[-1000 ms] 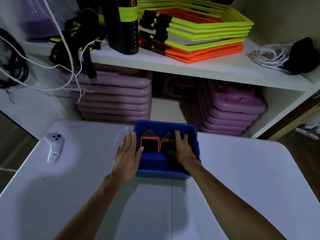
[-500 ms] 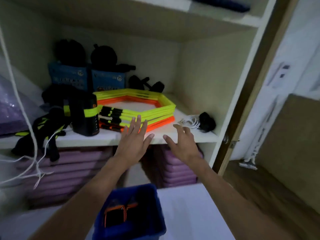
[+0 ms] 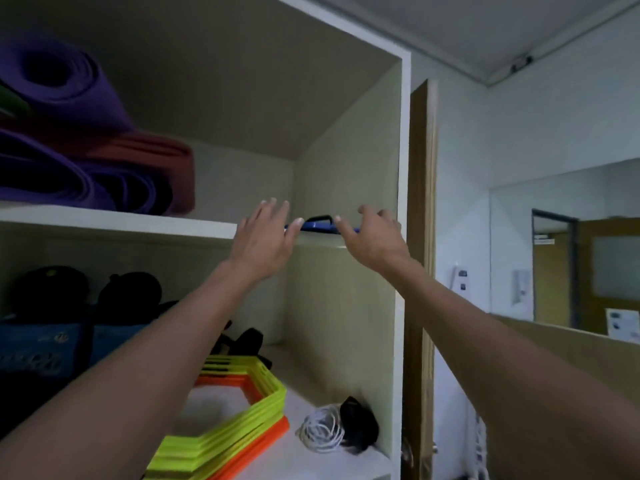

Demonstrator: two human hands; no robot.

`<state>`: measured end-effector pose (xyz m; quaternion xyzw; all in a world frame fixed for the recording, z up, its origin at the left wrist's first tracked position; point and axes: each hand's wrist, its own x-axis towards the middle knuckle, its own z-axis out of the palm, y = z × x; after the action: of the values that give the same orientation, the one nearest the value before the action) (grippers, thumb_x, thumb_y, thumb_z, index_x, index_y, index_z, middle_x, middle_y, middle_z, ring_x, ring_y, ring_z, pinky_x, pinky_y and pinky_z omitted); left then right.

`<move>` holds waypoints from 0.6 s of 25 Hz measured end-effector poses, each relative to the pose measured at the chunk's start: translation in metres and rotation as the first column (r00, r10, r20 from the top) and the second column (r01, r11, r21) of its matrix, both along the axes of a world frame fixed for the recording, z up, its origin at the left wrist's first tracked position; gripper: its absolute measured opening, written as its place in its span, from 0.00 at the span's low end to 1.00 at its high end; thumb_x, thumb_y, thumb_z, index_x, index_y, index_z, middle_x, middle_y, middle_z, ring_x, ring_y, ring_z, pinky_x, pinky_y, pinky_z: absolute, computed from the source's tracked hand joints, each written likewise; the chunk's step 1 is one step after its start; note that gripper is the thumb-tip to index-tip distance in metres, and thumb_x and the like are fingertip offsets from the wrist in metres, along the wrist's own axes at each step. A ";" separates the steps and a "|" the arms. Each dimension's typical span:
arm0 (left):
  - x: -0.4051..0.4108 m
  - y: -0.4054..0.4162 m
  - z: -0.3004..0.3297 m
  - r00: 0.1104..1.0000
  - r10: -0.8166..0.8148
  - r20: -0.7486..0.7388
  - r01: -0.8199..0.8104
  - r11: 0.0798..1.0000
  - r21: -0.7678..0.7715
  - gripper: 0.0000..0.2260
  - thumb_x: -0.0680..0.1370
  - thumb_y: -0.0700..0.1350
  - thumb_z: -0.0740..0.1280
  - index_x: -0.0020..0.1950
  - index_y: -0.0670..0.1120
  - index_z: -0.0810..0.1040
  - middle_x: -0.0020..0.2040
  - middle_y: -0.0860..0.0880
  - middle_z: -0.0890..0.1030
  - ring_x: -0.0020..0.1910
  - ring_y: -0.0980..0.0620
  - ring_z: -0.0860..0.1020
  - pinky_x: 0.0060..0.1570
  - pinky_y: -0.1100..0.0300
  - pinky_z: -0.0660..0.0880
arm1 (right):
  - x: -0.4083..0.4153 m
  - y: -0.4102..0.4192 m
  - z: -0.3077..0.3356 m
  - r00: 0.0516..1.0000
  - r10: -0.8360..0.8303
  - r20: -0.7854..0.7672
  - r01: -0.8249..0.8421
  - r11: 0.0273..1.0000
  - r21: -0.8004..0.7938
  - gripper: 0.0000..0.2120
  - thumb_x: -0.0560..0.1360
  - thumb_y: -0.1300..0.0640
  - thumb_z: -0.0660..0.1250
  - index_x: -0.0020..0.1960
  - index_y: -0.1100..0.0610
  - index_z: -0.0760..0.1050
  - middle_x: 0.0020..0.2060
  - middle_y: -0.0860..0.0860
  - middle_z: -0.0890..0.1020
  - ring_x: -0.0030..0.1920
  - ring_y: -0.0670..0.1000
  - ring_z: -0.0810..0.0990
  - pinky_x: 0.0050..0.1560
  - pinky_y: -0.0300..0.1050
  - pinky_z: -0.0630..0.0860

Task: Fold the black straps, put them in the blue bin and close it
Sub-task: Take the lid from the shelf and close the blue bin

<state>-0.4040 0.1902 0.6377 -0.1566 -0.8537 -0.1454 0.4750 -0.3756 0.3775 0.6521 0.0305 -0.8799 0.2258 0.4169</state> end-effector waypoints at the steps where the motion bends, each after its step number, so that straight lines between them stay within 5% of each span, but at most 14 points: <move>1: -0.009 0.003 0.017 1.000 0.006 -0.006 -0.006 1.000 -0.001 0.25 0.82 0.56 0.49 0.76 0.45 0.59 0.77 0.43 0.59 0.77 0.45 0.56 0.72 0.45 0.55 | -0.010 -0.001 0.014 1.000 -0.015 -0.007 0.015 1.000 0.005 0.30 0.79 0.36 0.55 0.71 0.57 0.65 0.68 0.60 0.69 0.68 0.62 0.67 0.65 0.58 0.68; 7: -0.056 0.013 0.068 0.993 0.105 -0.045 -0.107 0.993 -0.042 0.23 0.82 0.56 0.50 0.71 0.43 0.66 0.74 0.41 0.65 0.73 0.43 0.62 0.69 0.45 0.58 | -0.098 -0.024 0.055 0.990 0.062 0.124 -0.061 0.998 -0.017 0.30 0.77 0.36 0.59 0.63 0.61 0.73 0.61 0.61 0.77 0.60 0.61 0.76 0.58 0.52 0.73; 11: -0.080 0.010 0.076 0.990 0.129 -0.060 -0.132 0.990 -0.054 0.24 0.82 0.56 0.50 0.72 0.43 0.66 0.73 0.41 0.66 0.72 0.43 0.64 0.69 0.45 0.60 | -0.130 -0.002 0.048 0.934 0.252 0.252 -0.243 0.968 -0.068 0.18 0.75 0.43 0.68 0.47 0.59 0.73 0.47 0.54 0.79 0.49 0.55 0.77 0.48 0.45 0.74; 15: -0.097 0.013 0.078 0.991 0.121 0.056 -0.121 0.993 -0.007 0.28 0.80 0.58 0.55 0.75 0.43 0.60 0.76 0.42 0.62 0.74 0.43 0.61 0.72 0.44 0.60 | -0.134 0.042 0.040 0.838 0.482 0.255 -0.474 0.875 -0.094 0.20 0.72 0.50 0.73 0.60 0.55 0.75 0.50 0.51 0.81 0.52 0.53 0.80 0.56 0.47 0.76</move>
<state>-0.5007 0.2033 0.7158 -0.1011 -0.8748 -0.1192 0.4586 -0.5092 0.4200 0.6916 0.2121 -0.8899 0.3364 0.2235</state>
